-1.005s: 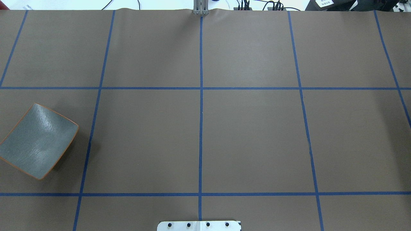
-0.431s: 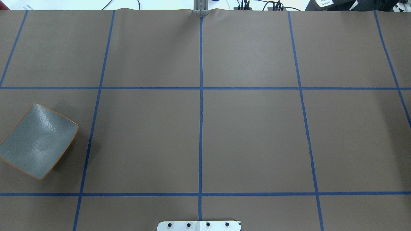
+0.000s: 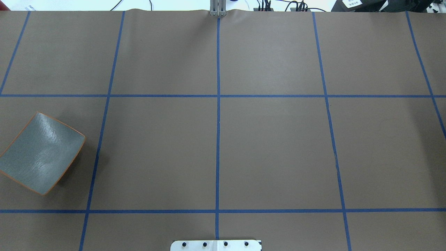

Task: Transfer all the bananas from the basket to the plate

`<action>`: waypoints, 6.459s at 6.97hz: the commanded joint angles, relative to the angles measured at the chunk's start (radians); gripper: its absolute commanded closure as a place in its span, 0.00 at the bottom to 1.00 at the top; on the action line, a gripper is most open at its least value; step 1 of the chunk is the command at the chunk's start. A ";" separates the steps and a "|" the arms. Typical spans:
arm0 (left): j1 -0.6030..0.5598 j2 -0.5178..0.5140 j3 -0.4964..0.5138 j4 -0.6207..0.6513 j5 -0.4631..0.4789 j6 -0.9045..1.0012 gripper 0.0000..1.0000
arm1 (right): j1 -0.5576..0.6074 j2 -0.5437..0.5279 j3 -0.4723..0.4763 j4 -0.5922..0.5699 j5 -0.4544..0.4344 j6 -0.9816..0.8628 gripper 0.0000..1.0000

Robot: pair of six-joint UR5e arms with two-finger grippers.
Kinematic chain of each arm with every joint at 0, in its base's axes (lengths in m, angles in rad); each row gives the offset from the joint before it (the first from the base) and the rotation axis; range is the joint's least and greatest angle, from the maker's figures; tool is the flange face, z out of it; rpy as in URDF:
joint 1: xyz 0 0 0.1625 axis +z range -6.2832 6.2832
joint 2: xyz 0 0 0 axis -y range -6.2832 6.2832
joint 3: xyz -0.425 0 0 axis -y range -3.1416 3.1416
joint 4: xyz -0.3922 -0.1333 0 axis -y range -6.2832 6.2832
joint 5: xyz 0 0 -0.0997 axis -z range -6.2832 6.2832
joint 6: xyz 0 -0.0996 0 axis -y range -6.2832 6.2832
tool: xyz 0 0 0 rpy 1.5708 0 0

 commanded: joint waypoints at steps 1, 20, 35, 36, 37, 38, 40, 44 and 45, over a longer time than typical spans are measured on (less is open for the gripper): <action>0.000 -0.002 -0.001 -0.002 -0.004 -0.003 0.00 | 0.051 0.009 -0.053 -0.003 0.007 0.133 0.00; 0.000 -0.008 -0.092 0.001 -0.010 -0.072 0.00 | 0.075 0.052 -0.394 0.005 0.167 0.422 0.00; 0.000 -0.008 -0.121 0.012 -0.039 -0.081 0.00 | 0.059 0.061 -0.452 0.005 0.240 0.422 1.00; 0.000 -0.008 -0.121 0.012 -0.039 -0.081 0.00 | 0.059 0.060 -0.449 0.005 0.240 0.422 1.00; 0.000 -0.008 -0.121 0.012 -0.039 -0.083 0.00 | 0.059 0.058 -0.449 0.005 0.240 0.423 1.00; 0.000 -0.008 -0.116 0.012 -0.039 -0.083 0.00 | 0.059 0.055 -0.437 0.006 0.240 0.425 1.00; 0.000 -0.006 -0.119 0.012 -0.039 -0.088 0.00 | 0.061 0.051 -0.406 0.003 0.245 0.425 1.00; 0.002 -0.006 -0.115 0.013 -0.042 -0.088 0.00 | 0.165 -0.009 -0.227 -0.003 0.190 0.427 1.00; 0.003 -0.008 -0.106 0.012 -0.067 -0.088 0.00 | 0.176 -0.003 -0.123 0.000 0.071 0.425 1.00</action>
